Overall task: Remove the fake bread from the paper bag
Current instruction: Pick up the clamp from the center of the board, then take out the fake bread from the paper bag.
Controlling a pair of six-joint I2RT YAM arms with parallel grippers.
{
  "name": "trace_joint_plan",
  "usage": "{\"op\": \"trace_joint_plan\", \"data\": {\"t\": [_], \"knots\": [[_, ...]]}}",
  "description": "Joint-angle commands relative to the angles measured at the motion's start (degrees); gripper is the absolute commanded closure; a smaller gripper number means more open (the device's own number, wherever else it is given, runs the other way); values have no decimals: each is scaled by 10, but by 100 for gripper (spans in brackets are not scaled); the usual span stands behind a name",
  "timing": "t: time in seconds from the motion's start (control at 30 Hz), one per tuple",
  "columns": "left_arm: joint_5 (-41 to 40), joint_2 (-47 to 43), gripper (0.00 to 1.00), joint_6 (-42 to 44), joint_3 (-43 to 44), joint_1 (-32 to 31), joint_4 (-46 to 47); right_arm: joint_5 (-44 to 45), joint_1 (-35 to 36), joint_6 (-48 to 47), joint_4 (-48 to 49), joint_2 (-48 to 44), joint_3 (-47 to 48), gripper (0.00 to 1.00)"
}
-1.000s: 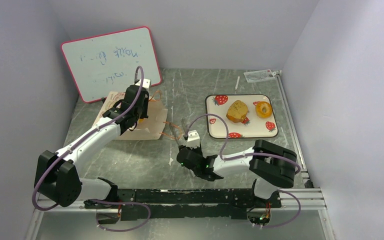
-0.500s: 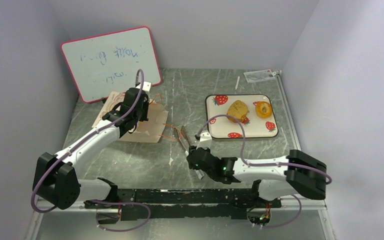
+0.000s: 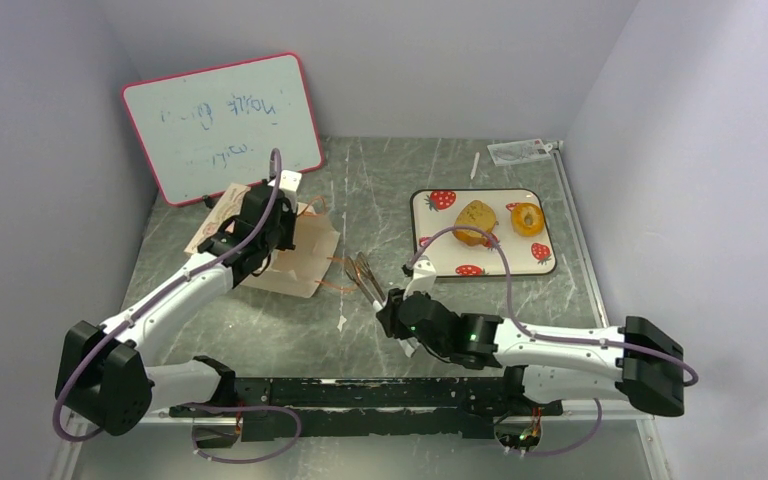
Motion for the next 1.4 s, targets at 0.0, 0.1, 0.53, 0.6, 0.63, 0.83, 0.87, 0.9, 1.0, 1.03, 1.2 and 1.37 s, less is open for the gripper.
{"op": "trace_joint_plan", "data": {"t": [0.0, 0.1, 0.53, 0.6, 0.63, 0.83, 0.87, 0.9, 1.0, 1.03, 1.2, 1.37], "knots": [[44, -24, 93, 12, -13, -5, 40, 2, 2, 4, -26, -46, 30, 63], [61, -29, 93, 15, -22, -5, 44, -7, 2, 2, -39, -61, 43, 63], [110, -60, 93, 13, -61, -6, 60, -101, 0, 24, 15, -29, 74, 62], [111, -66, 93, 13, -64, -6, 60, -126, -7, 35, 41, -14, 70, 62], [111, -70, 93, 13, -64, -6, 59, -137, -10, 41, 52, -6, 71, 62], [116, -87, 93, 13, -70, -7, 50, -213, -65, 85, 126, 42, 62, 62], [118, -91, 93, 12, -72, -7, 49, -231, -81, 94, 142, 53, 59, 62], [119, -92, 93, 12, -74, -7, 49, -249, -97, 102, 158, 58, 56, 62], [120, -95, 93, 11, -76, -7, 47, -305, -138, 130, 212, 94, 53, 61], [122, -95, 93, 11, -75, -8, 47, -320, -146, 137, 222, 107, 56, 61], [124, -88, 93, 12, -69, -10, 47, -383, -170, 180, 281, 162, 58, 59], [128, -75, 93, 20, -59, -10, 47, -412, -185, 221, 331, 183, 41, 57]]}}
